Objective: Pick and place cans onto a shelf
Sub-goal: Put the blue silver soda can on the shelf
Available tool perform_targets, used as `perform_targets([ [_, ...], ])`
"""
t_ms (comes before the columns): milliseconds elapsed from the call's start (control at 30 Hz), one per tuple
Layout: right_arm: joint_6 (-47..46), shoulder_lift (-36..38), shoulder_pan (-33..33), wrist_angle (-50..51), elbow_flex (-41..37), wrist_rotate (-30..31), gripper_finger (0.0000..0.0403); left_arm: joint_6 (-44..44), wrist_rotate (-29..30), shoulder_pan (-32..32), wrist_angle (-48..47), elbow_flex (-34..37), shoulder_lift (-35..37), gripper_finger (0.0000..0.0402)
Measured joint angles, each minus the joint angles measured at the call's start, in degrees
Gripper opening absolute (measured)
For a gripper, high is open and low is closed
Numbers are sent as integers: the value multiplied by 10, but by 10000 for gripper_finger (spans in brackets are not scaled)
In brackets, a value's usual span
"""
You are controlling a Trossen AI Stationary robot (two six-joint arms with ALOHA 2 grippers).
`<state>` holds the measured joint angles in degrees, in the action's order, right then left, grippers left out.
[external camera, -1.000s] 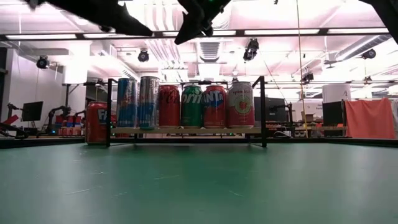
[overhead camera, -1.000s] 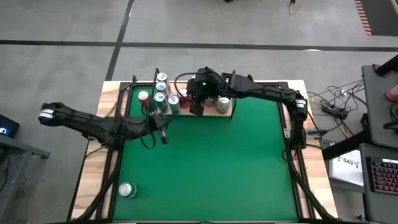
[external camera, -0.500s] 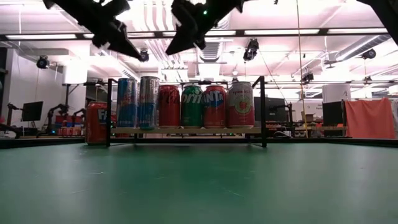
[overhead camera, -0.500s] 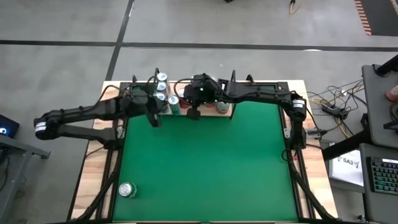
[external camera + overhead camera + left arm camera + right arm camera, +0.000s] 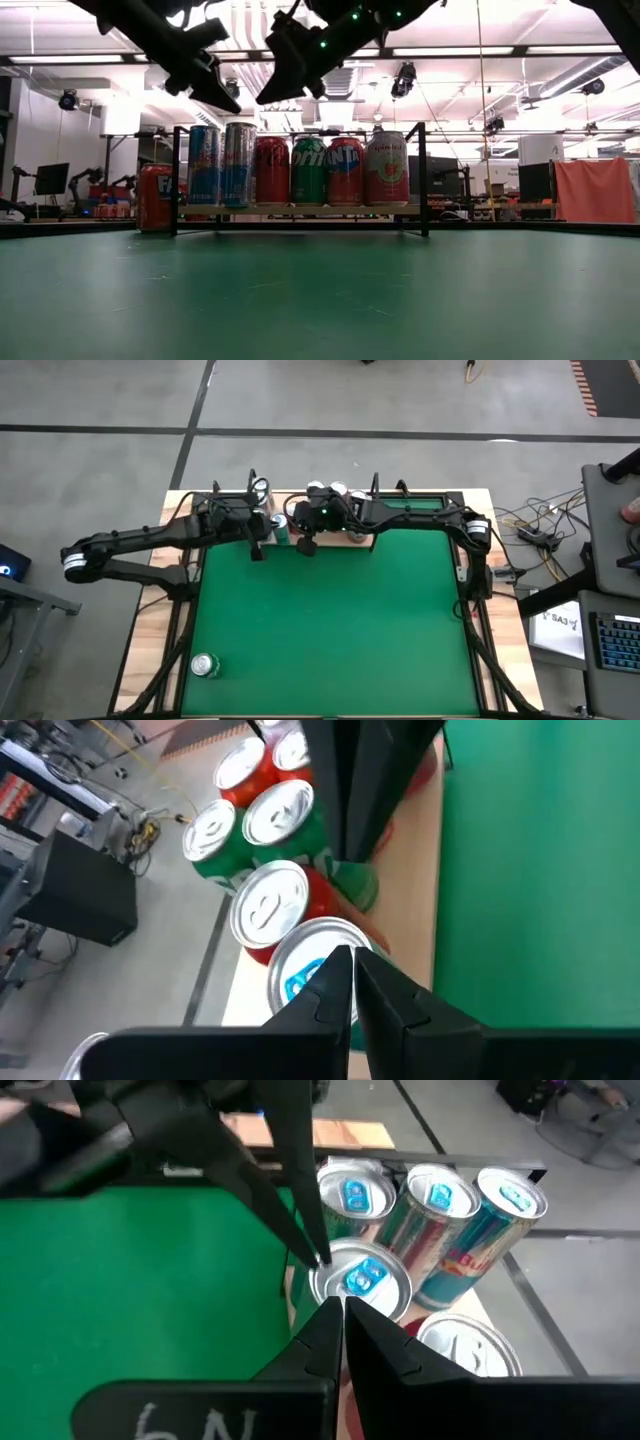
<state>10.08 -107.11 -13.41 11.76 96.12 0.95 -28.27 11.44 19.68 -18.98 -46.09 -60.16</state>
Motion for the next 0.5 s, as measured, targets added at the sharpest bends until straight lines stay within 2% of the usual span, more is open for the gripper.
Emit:
perform_targets([
  [267,0,0,-1,-80,-40,0,9,-1,62,1,9,0,-29,0],
  [500,-9,-12,-1,-94,-49,0,9,9,65,1,9,0,-35,0],
])
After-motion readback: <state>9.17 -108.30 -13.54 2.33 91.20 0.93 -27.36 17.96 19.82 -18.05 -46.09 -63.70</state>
